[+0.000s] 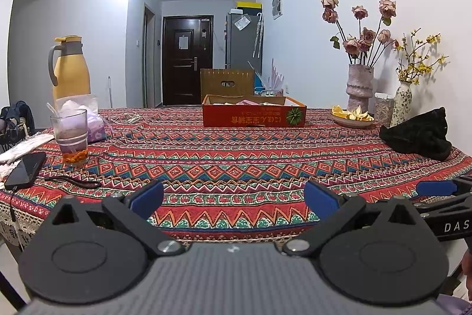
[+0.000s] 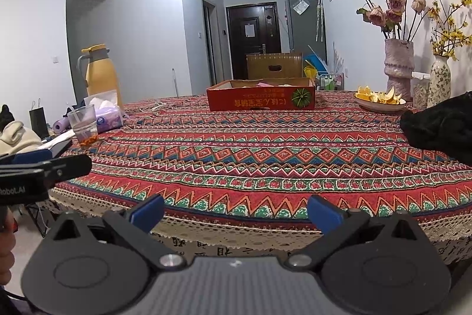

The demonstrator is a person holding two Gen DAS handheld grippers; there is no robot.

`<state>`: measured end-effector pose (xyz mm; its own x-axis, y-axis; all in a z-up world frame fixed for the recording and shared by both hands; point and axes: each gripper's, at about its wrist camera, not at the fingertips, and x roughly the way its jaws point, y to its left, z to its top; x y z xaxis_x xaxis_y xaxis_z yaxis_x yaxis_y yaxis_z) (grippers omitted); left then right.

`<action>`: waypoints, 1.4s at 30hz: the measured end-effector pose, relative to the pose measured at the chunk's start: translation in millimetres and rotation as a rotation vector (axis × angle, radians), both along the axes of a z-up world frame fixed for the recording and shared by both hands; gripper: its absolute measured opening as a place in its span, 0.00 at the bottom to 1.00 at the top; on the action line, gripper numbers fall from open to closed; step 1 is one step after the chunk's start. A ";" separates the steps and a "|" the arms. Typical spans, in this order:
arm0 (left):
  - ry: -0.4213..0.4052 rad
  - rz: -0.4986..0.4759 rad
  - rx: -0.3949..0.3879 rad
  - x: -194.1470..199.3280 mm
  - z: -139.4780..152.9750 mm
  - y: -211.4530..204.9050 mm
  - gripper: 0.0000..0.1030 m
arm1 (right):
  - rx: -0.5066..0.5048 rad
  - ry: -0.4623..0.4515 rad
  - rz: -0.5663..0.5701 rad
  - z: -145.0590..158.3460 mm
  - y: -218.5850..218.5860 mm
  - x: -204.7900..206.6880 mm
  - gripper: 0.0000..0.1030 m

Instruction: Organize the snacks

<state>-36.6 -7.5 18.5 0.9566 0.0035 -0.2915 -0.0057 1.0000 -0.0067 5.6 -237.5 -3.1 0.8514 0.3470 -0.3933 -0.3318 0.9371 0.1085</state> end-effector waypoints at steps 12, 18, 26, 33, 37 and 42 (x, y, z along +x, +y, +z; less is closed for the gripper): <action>0.006 -0.001 -0.001 0.5 -0.4 0.0 1.00 | -0.002 -0.003 0.011 -1.1 0.5 -1.5 1.00; 0.005 -0.001 0.000 0.3 -0.7 0.8 1.00 | -0.004 -0.005 0.018 -1.3 1.5 -2.7 1.00; 0.005 -0.001 0.000 -0.5 -1.0 0.5 1.00 | -0.002 -0.006 0.020 -1.1 1.3 -2.9 1.00; 0.005 -0.002 0.000 -0.6 -0.2 1.1 1.00 | -0.004 -0.004 0.019 -1.4 2.9 -3.7 1.00; 0.007 -0.004 -0.001 -1.0 -0.3 0.8 1.00 | -0.008 -0.003 0.018 -1.4 3.6 -3.7 1.00; 0.007 -0.004 -0.001 -1.2 -0.3 0.8 1.00 | -0.007 -0.003 0.019 -1.6 3.5 -3.1 1.00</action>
<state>-37.8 -6.7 18.2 0.9545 -0.0003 -0.2982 -0.0019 1.0000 -0.0073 2.4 -234.1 -4.7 0.8461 0.3603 -0.3928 -0.3498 0.9314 0.1009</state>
